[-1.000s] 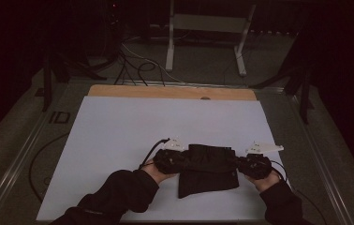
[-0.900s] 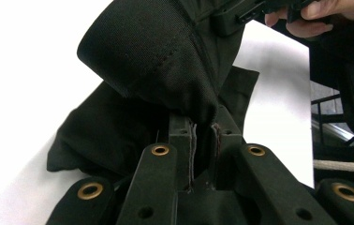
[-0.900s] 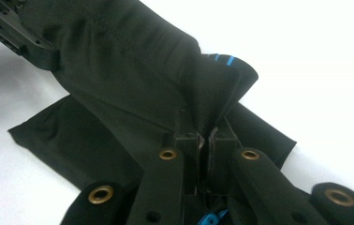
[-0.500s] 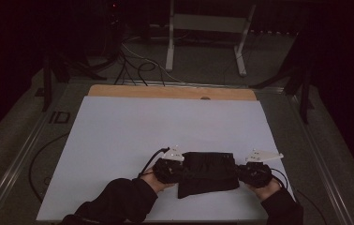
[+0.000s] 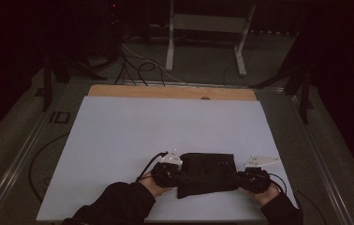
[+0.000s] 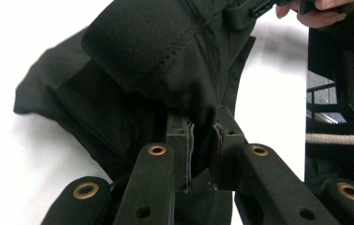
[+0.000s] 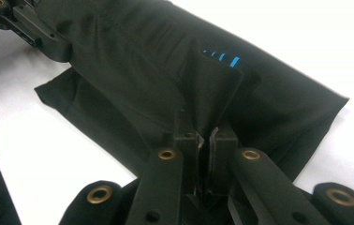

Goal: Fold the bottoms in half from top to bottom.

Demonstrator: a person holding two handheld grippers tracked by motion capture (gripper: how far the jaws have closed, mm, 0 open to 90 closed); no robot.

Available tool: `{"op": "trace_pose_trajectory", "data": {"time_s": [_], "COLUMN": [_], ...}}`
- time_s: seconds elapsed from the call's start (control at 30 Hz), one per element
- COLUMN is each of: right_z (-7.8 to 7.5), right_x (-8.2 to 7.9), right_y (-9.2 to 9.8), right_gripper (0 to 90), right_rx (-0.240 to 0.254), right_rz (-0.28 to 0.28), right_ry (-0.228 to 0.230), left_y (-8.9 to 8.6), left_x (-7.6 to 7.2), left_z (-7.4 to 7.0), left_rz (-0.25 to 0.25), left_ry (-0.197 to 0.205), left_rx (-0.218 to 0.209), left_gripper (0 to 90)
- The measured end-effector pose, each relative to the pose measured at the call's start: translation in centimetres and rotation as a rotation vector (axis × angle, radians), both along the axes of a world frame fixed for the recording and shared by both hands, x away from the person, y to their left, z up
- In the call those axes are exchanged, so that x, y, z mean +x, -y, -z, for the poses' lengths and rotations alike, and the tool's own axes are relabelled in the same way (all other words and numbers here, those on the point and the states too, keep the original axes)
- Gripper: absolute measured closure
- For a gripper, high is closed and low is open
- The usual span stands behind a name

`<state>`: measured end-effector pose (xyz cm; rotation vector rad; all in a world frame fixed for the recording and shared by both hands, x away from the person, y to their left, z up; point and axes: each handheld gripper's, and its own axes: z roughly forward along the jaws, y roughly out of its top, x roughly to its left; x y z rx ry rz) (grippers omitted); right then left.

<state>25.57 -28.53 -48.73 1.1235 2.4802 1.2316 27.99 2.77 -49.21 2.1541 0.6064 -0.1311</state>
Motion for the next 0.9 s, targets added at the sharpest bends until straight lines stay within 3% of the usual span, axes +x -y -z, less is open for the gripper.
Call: {"op": "trace_pose_trajectory", "data": {"time_s": [0.1, 0.33, 0.43, 0.6, 0.73, 0.83, 0.9], "right_z": [0.2, 0.7, 0.8, 0.4, -0.3, -1.3, -1.9], "right_x": [0.0, 0.1, 0.2, 0.3, 0.5, 0.7, 0.9], "right_y": [-0.1, -0.2, 0.0, 0.2, 0.5, 0.9, 1.2], "right_gripper": [85.2, 82.8, 77.4, 65.4, 56.3, 57.4, 61.5], "right_rx": [-0.01, -0.048, -0.037, -0.045, -0.048, -0.038, -0.049], "right_rz": [-0.001, -0.009, 0.007, 0.013, 0.035, 0.058, 0.075], "right_ry": [-0.011, -0.038, -0.053, -0.032, -0.006, 0.024, 0.055], "left_y": [0.0, 0.3, 0.3, -0.3, -1.5, -2.5, -3.1], "left_x": [-0.1, -0.5, -0.8, -1.0, -0.6, -0.3, 0.0], "left_z": [0.3, 0.6, 0.5, -0.3, -0.9, -1.5, -2.0], "left_rz": [0.009, 0.004, 0.01, 0.006, -0.02, -0.035, -0.065], "left_ry": [-0.023, -0.019, -0.01, 0.009, 0.014, 0.034, 0.042], "left_rx": [0.007, 0.032, 0.034, 0.038, 0.024, 0.009, -0.003], "left_gripper": [79.6, 74.0, 68.9, 61.7, 61.7, 61.8, 67.9]}}
